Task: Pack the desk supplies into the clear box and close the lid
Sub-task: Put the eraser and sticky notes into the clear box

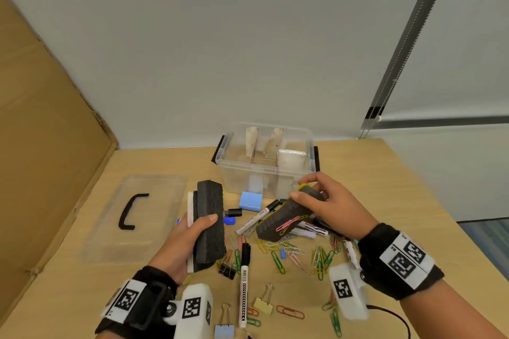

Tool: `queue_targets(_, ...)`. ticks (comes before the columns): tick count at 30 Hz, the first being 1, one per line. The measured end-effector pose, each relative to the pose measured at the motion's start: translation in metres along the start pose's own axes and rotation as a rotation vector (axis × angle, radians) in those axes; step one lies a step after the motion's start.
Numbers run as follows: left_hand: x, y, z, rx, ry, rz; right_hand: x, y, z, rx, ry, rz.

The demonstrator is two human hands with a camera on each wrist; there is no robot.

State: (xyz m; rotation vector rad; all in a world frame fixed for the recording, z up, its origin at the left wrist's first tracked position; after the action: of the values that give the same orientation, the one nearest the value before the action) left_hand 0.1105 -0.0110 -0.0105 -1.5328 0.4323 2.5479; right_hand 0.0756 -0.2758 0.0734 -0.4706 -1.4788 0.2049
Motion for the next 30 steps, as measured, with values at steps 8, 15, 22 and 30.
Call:
queue_targets(8,0.002,0.051,0.003,0.111,0.032,-0.051,0.028,0.075,-0.029,0.366,-0.03,-0.026)
queue_targets(15,0.01,0.068,0.006,0.114,0.045,-0.018,0.041,0.091,-0.035,0.355,-0.075,-0.095)
queue_targets(22,0.013,0.067,0.006,0.031,0.056,0.104,0.03,0.084,-0.031,0.259,-0.149,-0.176)
queue_targets(30,0.002,0.058,0.006,-0.037,0.11,0.159,0.023,0.078,-0.005,0.242,-0.348,-0.085)
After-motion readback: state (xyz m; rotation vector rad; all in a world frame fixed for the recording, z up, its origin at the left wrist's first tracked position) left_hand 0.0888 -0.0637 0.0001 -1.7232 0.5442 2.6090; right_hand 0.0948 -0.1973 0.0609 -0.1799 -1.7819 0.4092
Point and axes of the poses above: each hand's wrist, its own z-axis away from the middle knuckle, its own y-axis out of the palm, x = y × z, the point moved 10 cm from there along -z, towards the middle knuckle, and after that the axes turned 4 degrees about -z, right-handed, at the moved point
